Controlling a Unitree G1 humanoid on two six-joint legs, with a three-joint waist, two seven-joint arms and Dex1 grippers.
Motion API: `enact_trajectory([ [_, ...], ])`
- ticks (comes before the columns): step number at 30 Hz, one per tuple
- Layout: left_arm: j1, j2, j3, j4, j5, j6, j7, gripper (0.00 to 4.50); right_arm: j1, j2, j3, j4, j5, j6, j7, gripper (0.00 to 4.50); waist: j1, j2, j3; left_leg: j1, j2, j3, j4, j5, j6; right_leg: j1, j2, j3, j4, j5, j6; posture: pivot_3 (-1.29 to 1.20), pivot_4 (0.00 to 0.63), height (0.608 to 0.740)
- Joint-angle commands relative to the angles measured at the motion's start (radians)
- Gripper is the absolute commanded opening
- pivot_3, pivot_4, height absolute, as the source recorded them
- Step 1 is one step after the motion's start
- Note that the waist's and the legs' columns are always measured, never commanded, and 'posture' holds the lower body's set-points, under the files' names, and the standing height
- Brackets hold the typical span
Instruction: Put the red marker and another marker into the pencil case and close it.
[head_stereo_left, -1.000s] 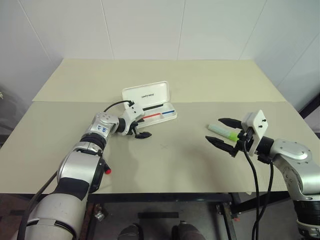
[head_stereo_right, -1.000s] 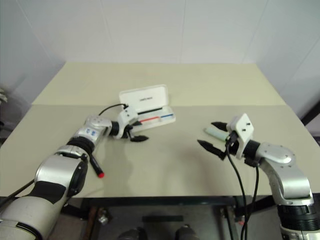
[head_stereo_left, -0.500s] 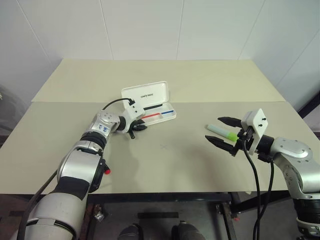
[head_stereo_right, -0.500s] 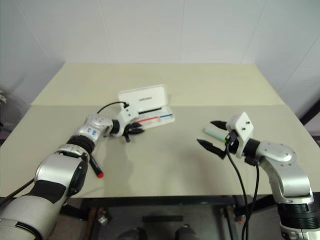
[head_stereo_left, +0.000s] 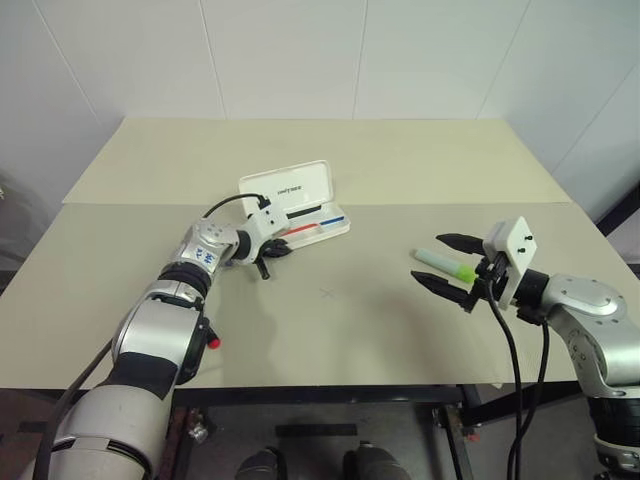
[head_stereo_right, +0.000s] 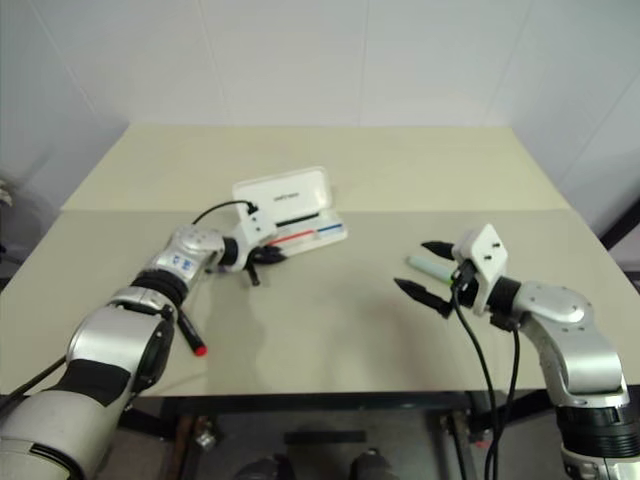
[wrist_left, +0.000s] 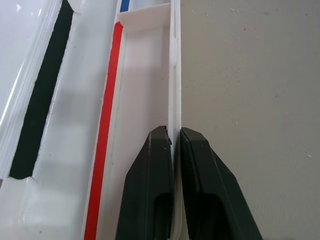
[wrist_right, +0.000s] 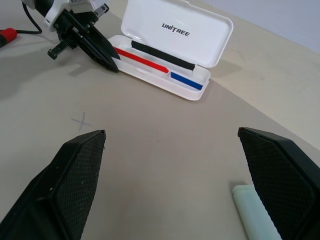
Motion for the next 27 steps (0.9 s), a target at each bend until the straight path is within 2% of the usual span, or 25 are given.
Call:
enact_trajectory([
  [1,-0.033,0.046,0.024,-0.049,-0.027,-0.082,-0.064,0.01,-0.013,-0.031,-0.039,0.008,0.019,-0.013,0.022,4.50,0.000,0.000,0.000,0.000,0.000,0.000,-0.001,0.000,0.000,0.000,0.000,0.000,0.000,0.000,0.000,0.00,0.150,0.740],
  [4,-0.035,0.058,0.032,-0.084,-0.050,-0.145,-0.116,0.01,-0.021,-0.046,-0.044,0.020,0.037,-0.013,0.053,4.50,0.004,0.000,0.000,-0.001,0.000,0.000,-0.002,0.000,0.000,-0.001,0.000,-0.001,-0.002,0.000,0.000,0.00,0.150,0.740],
  [9,0.015,0.086,0.036,-0.227,-0.105,-0.187,-0.263,0.01,-0.011,-0.092,-0.081,0.043,0.115,-0.023,0.184,4.50,0.009,0.000,0.001,-0.005,0.000,0.000,-0.001,0.001,-0.001,-0.002,0.000,-0.002,-0.004,0.000,0.000,0.00,0.150,0.740],
  [13,0.139,0.095,0.020,-0.516,-0.184,-0.083,-0.399,0.01,-0.002,-0.147,-0.096,0.103,0.139,-0.043,0.299,4.50,0.006,0.000,0.001,-0.006,0.000,0.001,0.000,0.000,-0.002,-0.002,-0.001,-0.001,-0.005,0.000,0.000,0.00,0.150,0.740],
  [20,0.365,0.105,-0.031,-0.968,-0.196,0.132,-0.392,0.01,-0.018,-0.191,-0.069,0.228,0.090,-0.178,0.457,4.50,0.003,0.001,0.001,-0.004,0.001,0.000,0.001,-0.001,0.000,-0.001,0.000,0.001,-0.003,0.000,0.001,0.00,0.150,0.740],
  [27,0.497,0.093,-0.080,-1.188,-0.178,0.271,-0.329,0.01,-0.037,-0.179,-0.060,0.252,0.080,-0.192,0.446,4.50,0.003,0.001,0.001,0.000,0.000,-0.002,0.002,0.000,0.000,0.002,0.000,0.007,0.001,0.000,0.000,0.00,0.150,0.740],
])
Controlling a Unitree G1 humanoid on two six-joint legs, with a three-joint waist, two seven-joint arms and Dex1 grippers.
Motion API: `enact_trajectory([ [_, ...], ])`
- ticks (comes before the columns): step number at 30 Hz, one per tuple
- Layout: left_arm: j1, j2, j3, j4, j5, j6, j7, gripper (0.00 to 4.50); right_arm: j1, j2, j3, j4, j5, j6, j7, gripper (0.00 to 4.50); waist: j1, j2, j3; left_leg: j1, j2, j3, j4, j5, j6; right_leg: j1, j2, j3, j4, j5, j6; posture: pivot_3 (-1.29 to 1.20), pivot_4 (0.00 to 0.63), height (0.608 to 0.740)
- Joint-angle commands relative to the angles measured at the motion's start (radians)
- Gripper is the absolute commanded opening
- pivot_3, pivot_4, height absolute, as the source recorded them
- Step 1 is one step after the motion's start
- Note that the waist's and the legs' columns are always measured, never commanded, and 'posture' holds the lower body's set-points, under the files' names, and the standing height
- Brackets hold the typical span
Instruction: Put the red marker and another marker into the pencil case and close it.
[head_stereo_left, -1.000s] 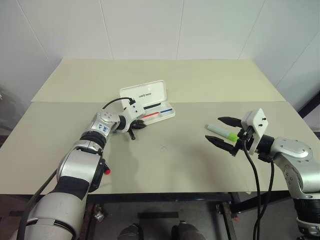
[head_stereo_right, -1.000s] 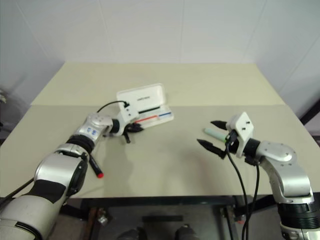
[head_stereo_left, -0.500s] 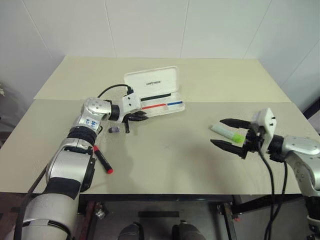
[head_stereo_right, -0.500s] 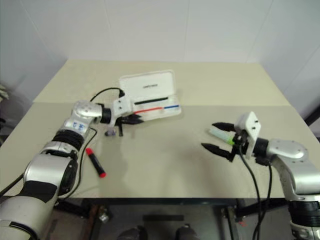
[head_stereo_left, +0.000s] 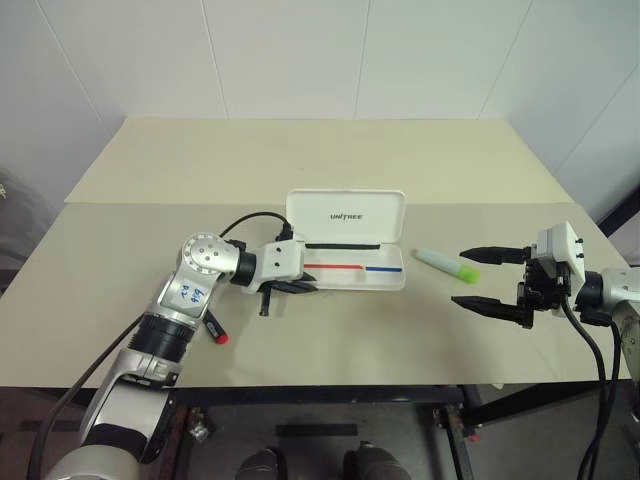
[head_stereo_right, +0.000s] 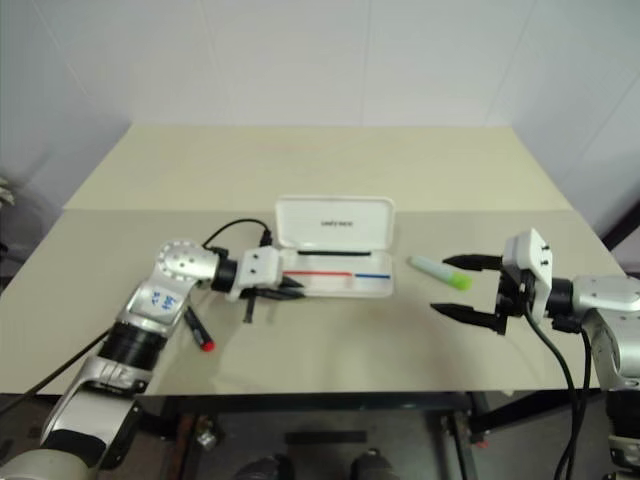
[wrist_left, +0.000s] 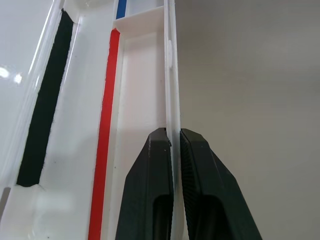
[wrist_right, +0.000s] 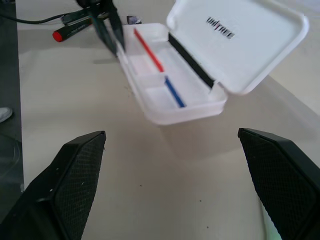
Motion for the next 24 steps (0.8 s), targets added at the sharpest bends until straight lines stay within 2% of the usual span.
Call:
enact_trajectory([
  [1,0.023,-0.009,-0.013,-0.104,-0.005,0.055,0.052,0.01,-0.007,-0.005,-0.013,-0.015,0.004,-0.020,0.002,4.50,0.000,0.000,0.000,0.000,0.000,0.000,0.000,0.000,0.000,0.000,0.000,0.000,0.000,0.000,0.000,0.00,0.150,0.740],
  [11,0.074,-0.071,-0.126,-0.161,0.031,0.073,0.136,0.01,0.006,-0.006,-0.020,-0.031,0.006,-0.017,-0.022,4.50,0.001,0.000,0.000,0.000,0.000,0.000,0.000,0.000,0.000,0.000,-0.001,0.001,-0.001,0.000,0.000,0.00,0.150,0.740],
  [21,0.073,-0.096,-0.213,-0.120,0.084,0.034,0.183,0.01,0.045,-0.022,-0.053,-0.050,0.015,-0.016,-0.033,4.50,0.001,0.000,0.000,0.000,0.000,0.000,0.000,0.000,0.000,0.001,-0.001,0.001,-0.001,0.000,0.000,0.00,0.150,0.740],
  [24,0.071,-0.110,-0.212,-0.120,0.088,0.048,0.201,0.95,0.051,-0.020,-0.058,-0.057,0.015,-0.015,-0.039,4.50,0.001,0.000,0.000,0.000,0.000,0.000,0.000,0.000,0.000,0.001,-0.001,0.001,-0.001,0.000,0.000,0.00,0.150,0.740],
])
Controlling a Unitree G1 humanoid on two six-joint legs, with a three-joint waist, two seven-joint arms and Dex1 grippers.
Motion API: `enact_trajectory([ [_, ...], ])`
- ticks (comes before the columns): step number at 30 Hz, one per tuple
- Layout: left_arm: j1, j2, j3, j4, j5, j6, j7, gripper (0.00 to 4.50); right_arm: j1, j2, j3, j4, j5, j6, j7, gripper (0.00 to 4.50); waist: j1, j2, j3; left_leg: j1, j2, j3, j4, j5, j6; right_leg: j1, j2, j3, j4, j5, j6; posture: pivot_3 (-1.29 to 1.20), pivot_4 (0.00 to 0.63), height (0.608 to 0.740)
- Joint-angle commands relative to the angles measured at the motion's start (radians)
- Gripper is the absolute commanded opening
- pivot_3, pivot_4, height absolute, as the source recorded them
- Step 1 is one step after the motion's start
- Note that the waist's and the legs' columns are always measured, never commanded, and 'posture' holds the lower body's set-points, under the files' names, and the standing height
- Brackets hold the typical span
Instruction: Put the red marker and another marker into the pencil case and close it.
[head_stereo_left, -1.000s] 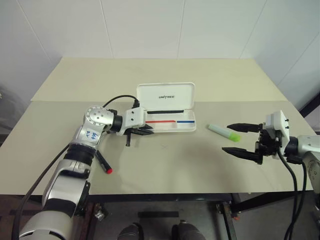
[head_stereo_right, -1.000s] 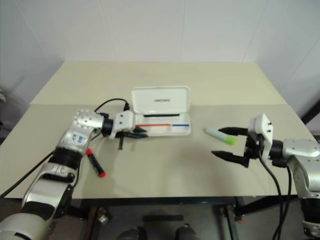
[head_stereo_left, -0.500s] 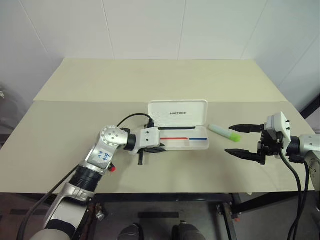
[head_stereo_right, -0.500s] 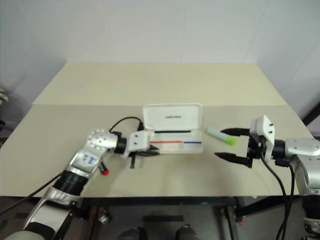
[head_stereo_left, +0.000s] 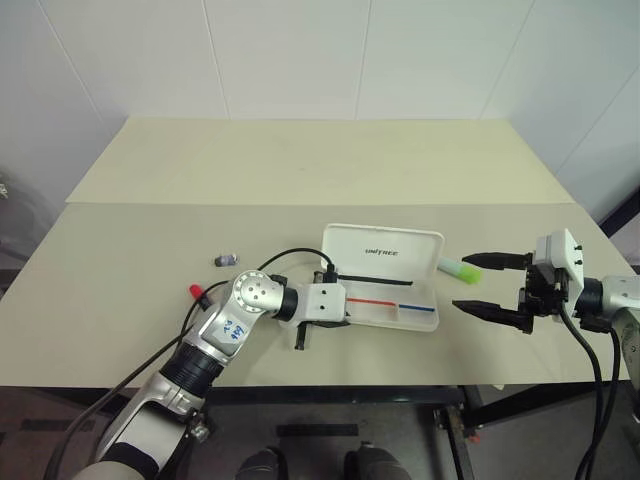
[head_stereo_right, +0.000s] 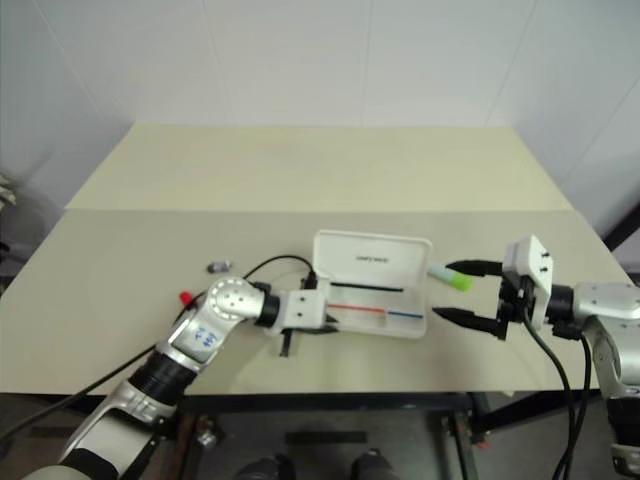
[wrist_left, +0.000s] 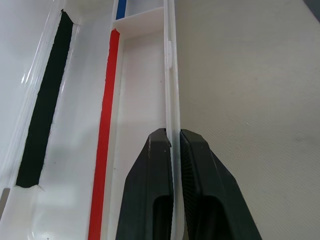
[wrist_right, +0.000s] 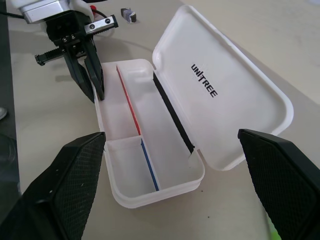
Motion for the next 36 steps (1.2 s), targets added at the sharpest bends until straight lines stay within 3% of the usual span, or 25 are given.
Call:
enact_trajectory([
  [1,-0.011,-0.016,-0.002,-0.019,0.001,0.003,0.022,1.26,0.005,-0.019,-0.042,-0.037,0.015,-0.011,-0.008,4.50,0.000,0.000,0.000,0.000,0.000,0.000,0.000,0.000,0.000,0.000,0.000,0.000,0.000,0.000,0.000,0.00,0.150,0.740],
  [10,-0.002,-0.013,0.013,-0.098,-0.024,0.058,0.011,4.30,0.003,-0.009,-0.038,-0.039,0.013,-0.010,-0.020,4.50,0.000,0.000,0.000,0.000,0.000,0.000,0.000,0.000,0.000,0.000,0.000,0.000,0.000,0.000,0.000,0.00,0.150,0.740],
  [11,0.002,-0.009,0.015,-0.112,-0.028,0.063,0.008,4.44,0.001,-0.009,-0.037,-0.037,0.013,-0.011,-0.020,4.50,0.000,0.000,0.000,0.000,0.000,0.000,0.000,0.000,0.000,0.000,0.000,0.000,0.000,0.000,0.000,0.00,0.150,0.740],
  [17,0.032,0.016,0.036,-0.230,-0.071,0.117,-0.008,4.44,-0.019,-0.003,-0.021,-0.016,0.010,-0.019,-0.011,4.50,-0.001,0.000,0.000,0.000,0.000,0.000,0.000,0.000,0.000,0.000,0.000,0.000,0.000,0.000,0.000,0.00,0.150,0.740],
  [19,0.048,0.020,0.060,-0.294,-0.104,0.225,-0.003,4.44,-0.028,0.001,-0.013,-0.008,0.008,-0.021,-0.006,4.50,-0.001,0.000,0.000,0.000,0.000,0.000,0.000,0.000,0.000,0.000,0.000,0.000,0.000,0.000,0.000,0.00,0.150,0.740],
  [27,0.111,-0.052,0.205,-0.569,-0.120,0.744,0.252,4.44,-0.081,0.008,0.027,0.055,-0.005,-0.038,0.030,4.50,-0.002,0.000,0.000,0.000,0.000,-0.001,0.000,0.000,0.000,0.001,0.000,0.000,0.000,0.000,0.000,0.00,0.150,0.740],
  [36,0.203,-0.150,0.356,-0.765,-0.097,1.030,0.556,4.44,-0.190,0.021,0.084,0.206,-0.035,-0.084,0.114,4.50,-0.001,0.000,0.000,0.001,0.000,-0.001,0.000,0.001,-0.001,0.002,0.001,0.000,0.000,0.000,0.000,0.00,0.150,0.740],
])
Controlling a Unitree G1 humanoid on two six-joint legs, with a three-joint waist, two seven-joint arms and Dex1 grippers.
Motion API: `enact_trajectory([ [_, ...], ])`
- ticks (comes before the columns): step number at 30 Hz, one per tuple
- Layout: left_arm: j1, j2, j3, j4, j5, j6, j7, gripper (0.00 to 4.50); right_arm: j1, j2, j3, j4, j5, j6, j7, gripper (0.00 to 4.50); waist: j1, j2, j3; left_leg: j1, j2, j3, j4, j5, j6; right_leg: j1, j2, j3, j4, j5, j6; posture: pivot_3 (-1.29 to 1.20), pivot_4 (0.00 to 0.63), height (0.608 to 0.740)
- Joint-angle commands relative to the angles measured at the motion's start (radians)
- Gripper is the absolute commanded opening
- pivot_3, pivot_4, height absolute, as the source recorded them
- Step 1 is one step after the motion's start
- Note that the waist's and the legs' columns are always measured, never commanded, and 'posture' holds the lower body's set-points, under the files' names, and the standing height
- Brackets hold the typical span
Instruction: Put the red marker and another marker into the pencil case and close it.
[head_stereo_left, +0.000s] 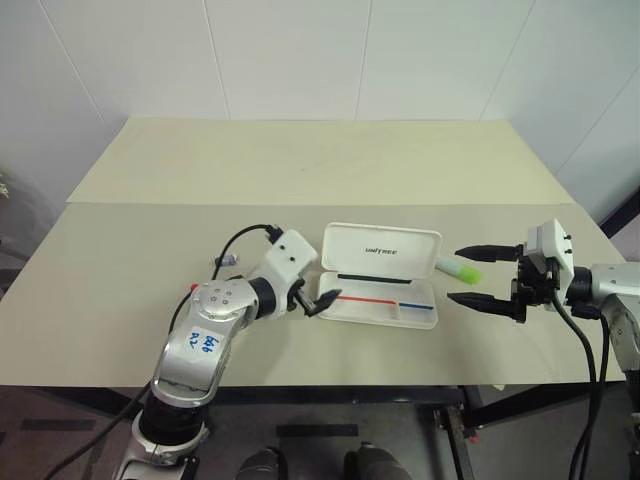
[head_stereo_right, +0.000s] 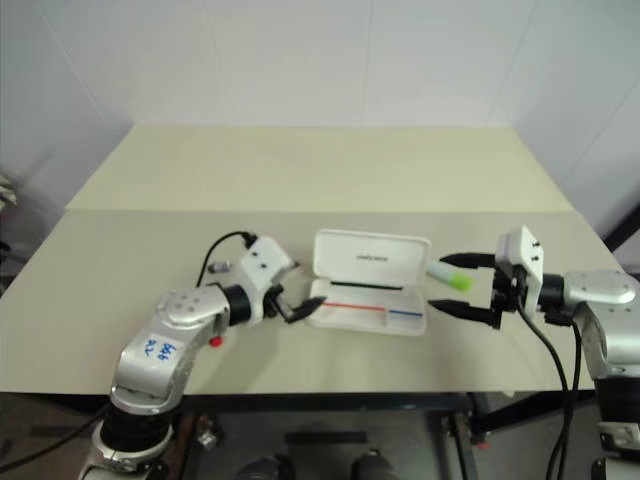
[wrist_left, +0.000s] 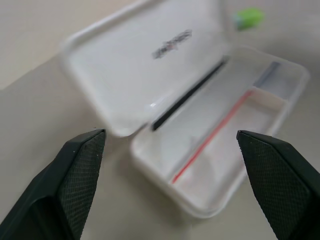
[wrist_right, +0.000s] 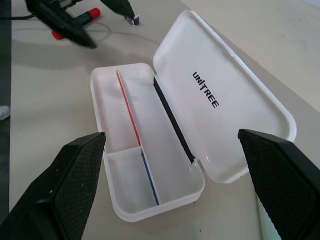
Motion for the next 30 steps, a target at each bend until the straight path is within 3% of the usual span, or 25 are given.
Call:
enact_trajectory([
  [1,0.024,-0.029,0.056,-0.086,0.025,0.073,0.119,4.44,-0.047,0.006,0.008,0.053,-0.004,-0.042,0.053,4.50,0.000,0.000,0.000,0.000,0.000,0.000,0.000,0.000,0.000,0.001,0.000,0.000,0.000,0.000,0.000,0.00,0.150,0.740],
  [7,0.068,-0.145,0.116,-0.165,0.059,0.154,0.311,4.44,-0.124,0.025,0.044,0.152,-0.036,-0.071,0.096,4.50,0.001,0.000,0.000,0.001,0.000,-0.001,0.000,0.000,0.000,0.002,0.000,-0.001,-0.002,0.000,0.000,0.00,0.150,0.740],
  [12,0.168,-0.307,0.202,-0.189,0.121,0.061,0.530,4.44,-0.185,0.056,0.080,0.222,-0.067,-0.089,0.122,4.50,-0.002,0.000,0.000,0.002,0.000,-0.001,0.000,-0.001,-0.001,0.004,0.000,-0.002,-0.004,0.000,0.000,0.00,0.150,0.740],
  [18,0.253,-0.427,0.312,-0.198,0.133,-0.046,0.704,4.44,-0.236,0.085,0.103,0.281,-0.092,-0.110,0.141,4.50,0.000,0.000,0.000,0.003,0.000,-0.002,0.000,-0.002,0.000,0.005,0.000,-0.002,-0.005,0.000,0.000,0.00,0.150,0.740],
  [30,0.247,-0.415,0.386,-0.048,0.013,-0.043,0.767,4.44,-0.287,0.130,0.122,0.342,-0.123,-0.140,0.147,4.50,0.001,0.000,0.000,0.003,0.000,-0.005,0.000,-0.003,-0.001,0.009,-0.001,-0.007,-0.008,0.000,0.000,0.00,0.150,0.740],
])
